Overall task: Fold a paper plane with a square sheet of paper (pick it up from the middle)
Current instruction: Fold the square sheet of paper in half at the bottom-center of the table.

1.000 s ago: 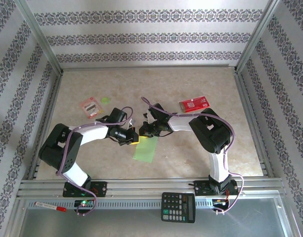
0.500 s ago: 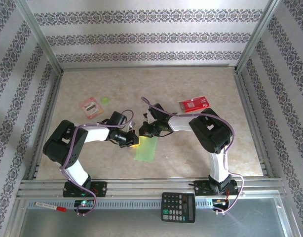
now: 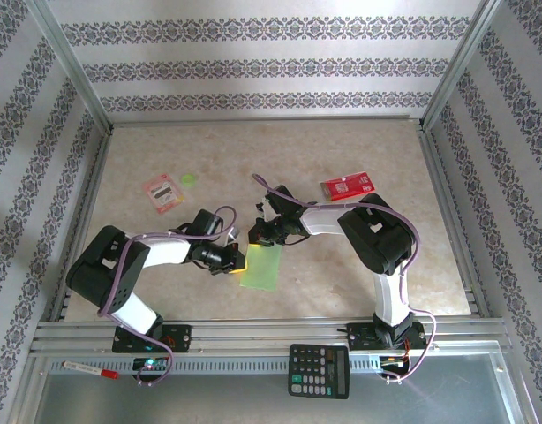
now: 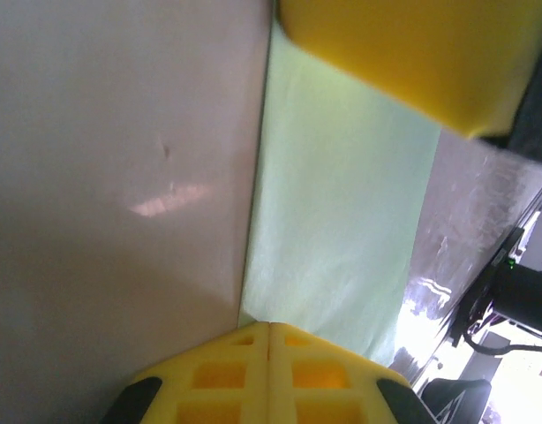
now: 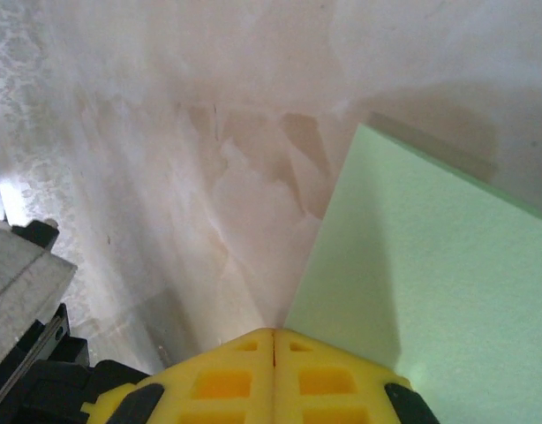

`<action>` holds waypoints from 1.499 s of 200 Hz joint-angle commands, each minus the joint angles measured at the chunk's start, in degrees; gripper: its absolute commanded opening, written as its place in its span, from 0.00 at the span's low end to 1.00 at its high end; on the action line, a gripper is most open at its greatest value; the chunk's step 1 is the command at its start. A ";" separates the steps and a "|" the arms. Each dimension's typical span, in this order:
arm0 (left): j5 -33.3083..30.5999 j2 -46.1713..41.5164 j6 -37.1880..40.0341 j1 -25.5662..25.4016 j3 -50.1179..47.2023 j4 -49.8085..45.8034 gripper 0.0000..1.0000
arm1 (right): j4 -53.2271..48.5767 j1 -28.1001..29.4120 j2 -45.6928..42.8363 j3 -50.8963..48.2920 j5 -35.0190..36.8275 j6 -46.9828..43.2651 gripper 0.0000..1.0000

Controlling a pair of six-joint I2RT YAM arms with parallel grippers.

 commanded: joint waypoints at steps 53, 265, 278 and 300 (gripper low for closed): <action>-0.37 -4.45 -0.15 -2.29 -5.22 -11.58 0.00 | -5.07 -0.41 3.34 -1.36 6.16 -0.09 0.00; -4.73 -11.43 -9.38 -1.67 3.67 -7.05 0.00 | -6.42 -1.74 -2.54 1.24 -1.91 -5.39 0.02; -4.83 -10.70 -10.40 -1.65 3.98 -4.98 0.00 | -6.50 -2.64 -5.09 1.03 -2.75 -5.18 0.04; -4.77 -8.79 -11.25 -1.80 4.66 -3.40 0.00 | -6.40 -4.72 -9.48 -1.23 -2.61 -5.09 0.05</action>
